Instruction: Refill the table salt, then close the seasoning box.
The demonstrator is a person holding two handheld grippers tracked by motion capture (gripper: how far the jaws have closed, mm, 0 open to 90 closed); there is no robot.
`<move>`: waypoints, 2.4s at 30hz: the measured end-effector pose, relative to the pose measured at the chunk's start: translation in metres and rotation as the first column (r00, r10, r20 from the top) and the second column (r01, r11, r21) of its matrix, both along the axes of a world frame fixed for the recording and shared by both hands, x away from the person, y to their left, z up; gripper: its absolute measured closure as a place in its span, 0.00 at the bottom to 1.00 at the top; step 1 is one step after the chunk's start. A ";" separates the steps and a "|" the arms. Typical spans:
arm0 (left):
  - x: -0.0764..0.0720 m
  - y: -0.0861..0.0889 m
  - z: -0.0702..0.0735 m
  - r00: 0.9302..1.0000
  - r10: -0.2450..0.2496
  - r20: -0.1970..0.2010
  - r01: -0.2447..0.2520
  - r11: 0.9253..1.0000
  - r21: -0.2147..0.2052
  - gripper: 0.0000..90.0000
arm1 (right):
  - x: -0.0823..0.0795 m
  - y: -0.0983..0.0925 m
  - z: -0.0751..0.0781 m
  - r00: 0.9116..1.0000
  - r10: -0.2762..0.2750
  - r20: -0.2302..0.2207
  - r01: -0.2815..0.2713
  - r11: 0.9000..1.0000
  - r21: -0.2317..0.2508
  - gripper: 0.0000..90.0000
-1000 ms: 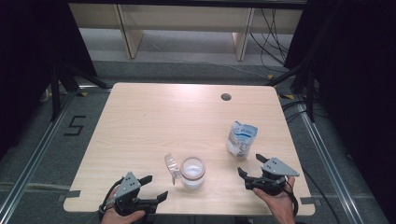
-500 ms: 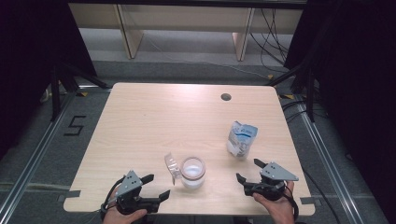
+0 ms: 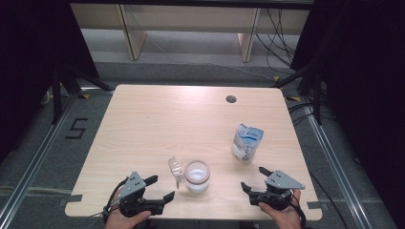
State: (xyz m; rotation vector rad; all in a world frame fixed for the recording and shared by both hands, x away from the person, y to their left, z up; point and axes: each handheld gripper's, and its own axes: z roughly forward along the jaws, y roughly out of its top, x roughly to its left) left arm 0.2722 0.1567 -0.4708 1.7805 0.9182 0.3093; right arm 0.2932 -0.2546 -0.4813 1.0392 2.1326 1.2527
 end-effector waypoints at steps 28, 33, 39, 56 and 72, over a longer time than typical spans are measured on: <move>0.001 -0.011 0.024 1.000 0.005 0.027 -0.005 1.000 0.026 0.30 | -0.006 0.002 -0.003 0.999 0.032 -0.004 -0.032 0.999 -0.028 0.18; -0.001 -0.011 0.027 0.998 -0.010 0.067 0.008 1.000 0.019 0.52 | -0.005 0.004 -0.003 0.999 0.034 0.003 -0.034 0.999 -0.033 0.18; -0.004 -0.015 0.029 0.995 -0.030 0.097 0.027 0.999 0.030 0.80 | -0.005 0.005 -0.003 0.999 0.039 -0.007 -0.039 0.999 -0.030 0.18; 0.001 -0.023 0.029 0.991 -0.047 0.128 0.037 0.996 0.081 0.99 | -0.005 0.008 -0.003 0.999 0.051 -0.017 -0.052 0.998 -0.027 0.19; 0.003 -0.028 0.031 0.989 -0.057 0.139 0.045 0.995 0.084 0.99 | -0.005 0.007 -0.003 0.999 0.041 0.005 -0.041 0.998 -0.037 0.19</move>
